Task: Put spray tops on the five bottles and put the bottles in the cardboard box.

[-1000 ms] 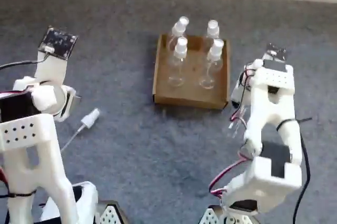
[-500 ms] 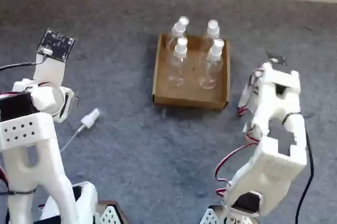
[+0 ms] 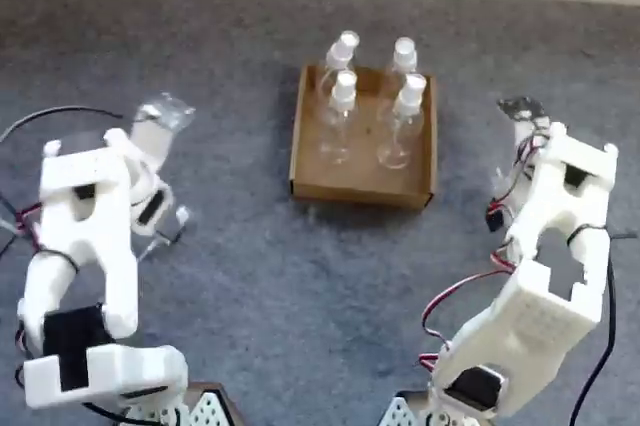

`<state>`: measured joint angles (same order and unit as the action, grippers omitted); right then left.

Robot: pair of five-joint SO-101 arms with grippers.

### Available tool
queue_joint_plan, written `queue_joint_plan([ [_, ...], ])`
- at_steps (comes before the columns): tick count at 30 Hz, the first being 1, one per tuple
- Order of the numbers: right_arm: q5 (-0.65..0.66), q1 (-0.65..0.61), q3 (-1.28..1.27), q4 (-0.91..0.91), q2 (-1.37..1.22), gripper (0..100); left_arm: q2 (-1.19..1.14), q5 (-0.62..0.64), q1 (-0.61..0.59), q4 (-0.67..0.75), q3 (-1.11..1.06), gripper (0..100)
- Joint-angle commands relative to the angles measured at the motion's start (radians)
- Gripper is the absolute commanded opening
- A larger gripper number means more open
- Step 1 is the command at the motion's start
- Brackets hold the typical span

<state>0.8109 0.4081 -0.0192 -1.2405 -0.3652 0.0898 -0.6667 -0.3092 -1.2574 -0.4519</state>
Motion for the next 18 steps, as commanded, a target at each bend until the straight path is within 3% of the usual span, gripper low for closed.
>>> queue_joint_plan([
  [1, 0.107, 0.035, 0.045, -0.007, 0.012, 0.4, -0.008, -0.008, 0.081, 0.017, 0.067, 21],
  [10, 0.17, 0.081, 0.041, -0.007, 0.012, 0.4, -0.154, -0.012, 0.088, 0.08, 0.068, 20],
  [13, 0.164, 0.093, 0.041, -0.007, 0.01, 0.9, -0.208, -0.012, 0.077, 0.104, 0.068, 15],
  [18, 0.163, 0.097, 0.028, -0.016, 0.012, 11.5, -0.232, -0.011, 0.079, 0.109, 0.065, 9],
])
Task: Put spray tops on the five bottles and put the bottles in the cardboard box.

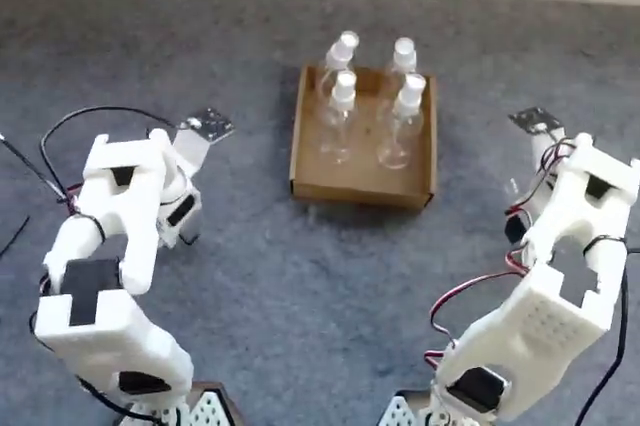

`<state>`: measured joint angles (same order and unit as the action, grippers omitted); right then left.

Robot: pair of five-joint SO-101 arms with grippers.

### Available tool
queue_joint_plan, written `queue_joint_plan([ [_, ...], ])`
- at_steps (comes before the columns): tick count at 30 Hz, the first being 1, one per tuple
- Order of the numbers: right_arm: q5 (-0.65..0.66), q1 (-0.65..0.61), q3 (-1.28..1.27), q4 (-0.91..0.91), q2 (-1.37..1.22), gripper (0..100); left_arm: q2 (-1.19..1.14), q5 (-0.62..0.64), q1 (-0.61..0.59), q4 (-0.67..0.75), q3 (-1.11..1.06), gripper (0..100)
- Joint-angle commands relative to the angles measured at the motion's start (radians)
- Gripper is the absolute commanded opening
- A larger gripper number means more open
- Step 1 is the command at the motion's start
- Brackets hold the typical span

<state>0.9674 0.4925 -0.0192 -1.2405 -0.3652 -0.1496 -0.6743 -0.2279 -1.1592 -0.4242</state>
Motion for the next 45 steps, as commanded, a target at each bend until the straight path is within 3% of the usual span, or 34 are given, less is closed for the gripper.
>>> queue_joint_plan([
  [1, 0.006, 0.013, 0.013, -0.016, 0.013, 13.9, 0.007, -0.002, -0.002, 0.011, 0.036, 8],
  [7, 0.003, 0.027, -0.01, -0.012, 0.013, 19.3, 0.036, 0.041, 0.004, -0.003, 0.077, 0],
  [10, -0.077, 0.028, -0.008, -0.016, 0.019, 19.5, 0.104, 0.1, 0.01, -0.061, 0.127, 0],
  [19, -0.193, 0.019, -0.004, -0.018, 0.021, 34.7, 0.332, 0.275, 0.193, -0.207, 0.142, 0],
  [26, -0.358, -0.053, 0.185, -0.018, 0.015, 35.1, 0.47, 0.425, 0.348, -0.203, 0.147, 0],
  [32, -0.338, -0.119, 0.277, -0.016, -0.002, 34.9, 0.476, 0.479, 0.403, -0.203, 0.139, 0],
  [38, -0.316, -0.077, 0.286, -0.068, -0.108, 28.3, 0.476, 0.48, 0.398, -0.203, 0.139, 0],
  [41, -0.23, -0.047, 0.288, -0.157, -0.116, 28.0, 0.476, 0.48, 0.401, -0.203, 0.139, 0],
  [45, -0.212, -0.041, 0.343, -0.179, -0.124, 27.9, 0.476, 0.482, 0.403, -0.201, 0.139, 0],
])
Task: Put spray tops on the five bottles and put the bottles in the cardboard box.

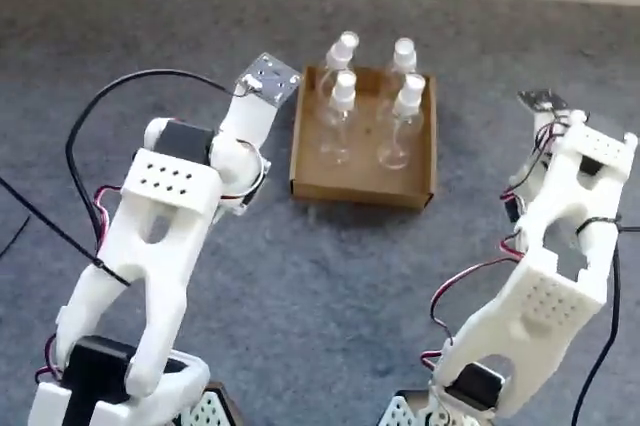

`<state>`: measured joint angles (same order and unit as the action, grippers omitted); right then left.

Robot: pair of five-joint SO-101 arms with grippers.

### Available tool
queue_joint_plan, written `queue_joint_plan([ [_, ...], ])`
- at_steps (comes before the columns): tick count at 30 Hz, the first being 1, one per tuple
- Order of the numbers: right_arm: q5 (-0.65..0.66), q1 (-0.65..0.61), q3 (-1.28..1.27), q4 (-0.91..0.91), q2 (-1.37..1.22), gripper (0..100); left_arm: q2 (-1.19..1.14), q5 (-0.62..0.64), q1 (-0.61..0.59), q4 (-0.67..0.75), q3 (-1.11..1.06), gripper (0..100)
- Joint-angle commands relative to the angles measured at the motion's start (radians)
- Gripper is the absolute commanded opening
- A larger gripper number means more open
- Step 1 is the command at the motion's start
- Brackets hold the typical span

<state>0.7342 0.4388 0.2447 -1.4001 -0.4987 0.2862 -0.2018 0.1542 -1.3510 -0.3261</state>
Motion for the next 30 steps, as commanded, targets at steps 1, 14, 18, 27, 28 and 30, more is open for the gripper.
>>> queue_joint_plan([
  [1, 0.023, 0.019, 0.087, -0.019, 0.01, 27.8, 0.041, 0.009, 0.021, -0.009, 0.041, 0],
  [14, 0.026, 0.027, 0.094, -0.013, 0.007, 15.3, 0.045, 0.009, 0.015, -0.017, 0.041, 0],
  [18, 0.026, 0.028, 0.096, -0.019, -0.05, 15.4, 0.047, 0.009, 0.015, -0.017, 0.041, 0],
  [27, 0.026, 0.033, 0.104, -0.021, -0.085, 17.7, 0.048, 0.009, 0.015, -0.017, 0.041, 0],
  [28, 0.026, 0.033, 0.104, -0.021, -0.085, 17.8, 0.048, 0.009, 0.015, -0.017, 0.041, 0],
  [30, 0.026, 0.033, 0.104, -0.021, -0.085, 17.8, 0.048, 0.009, 0.015, -0.017, 0.041, 0],
])
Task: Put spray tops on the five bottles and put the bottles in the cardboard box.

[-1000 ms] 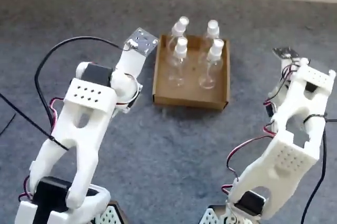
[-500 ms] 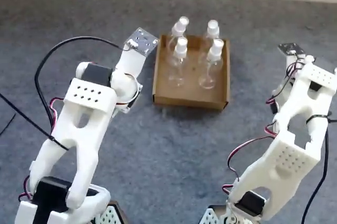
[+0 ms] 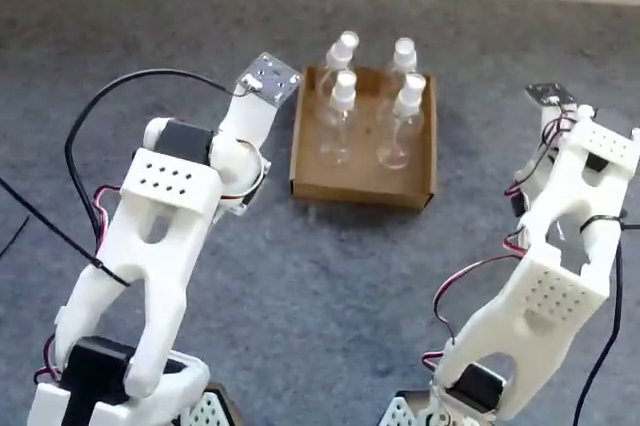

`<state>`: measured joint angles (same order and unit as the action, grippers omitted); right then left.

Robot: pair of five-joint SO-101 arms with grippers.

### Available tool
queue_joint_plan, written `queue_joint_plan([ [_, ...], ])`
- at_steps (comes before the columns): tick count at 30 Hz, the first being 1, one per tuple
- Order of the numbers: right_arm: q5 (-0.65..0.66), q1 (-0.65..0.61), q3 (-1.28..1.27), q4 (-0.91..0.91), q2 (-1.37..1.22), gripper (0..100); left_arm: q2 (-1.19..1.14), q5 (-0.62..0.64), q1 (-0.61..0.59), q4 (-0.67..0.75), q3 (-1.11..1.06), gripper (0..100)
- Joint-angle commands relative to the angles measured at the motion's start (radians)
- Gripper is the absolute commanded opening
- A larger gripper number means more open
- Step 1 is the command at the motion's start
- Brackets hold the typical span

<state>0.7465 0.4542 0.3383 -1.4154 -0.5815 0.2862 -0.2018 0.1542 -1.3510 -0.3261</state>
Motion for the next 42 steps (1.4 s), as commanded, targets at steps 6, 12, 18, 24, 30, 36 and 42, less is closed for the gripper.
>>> queue_joint_plan([
  [6, 0.014, 0.018, 0.01, -0.005, -0.002, 22.4, 0.048, 0.009, 0.015, -0.017, 0.041, 0],
  [12, 0.015, 0.016, 0.01, -0.005, -0.004, 22.2, 0.048, 0.009, 0.013, -0.017, 0.041, 0],
  [18, 0.008, 0.019, 0.035, -0.013, 0.019, 5.9, 0.048, 0.009, 0.013, -0.017, 0.041, 0],
  [24, -0.118, 0.008, 0.159, -0.113, 0.203, 0.4, 0.053, 0.011, 0.019, -0.018, 0.058, 0],
  [30, -0.27, -0.11, 0.082, -0.11, 0.481, 0.4, 0.156, 0.083, 0.024, -0.051, 0.17, 0],
  [36, -0.419, -0.363, -0.266, 0.082, 0.846, 0.4, 0.326, 0.14, 0.065, -0.061, 0.303, 0],
  [42, -0.535, -0.684, -0.854, 0.403, 1.259, 0.4, 0.43, 0.196, 0.064, 0.032, 0.446, 0],
])
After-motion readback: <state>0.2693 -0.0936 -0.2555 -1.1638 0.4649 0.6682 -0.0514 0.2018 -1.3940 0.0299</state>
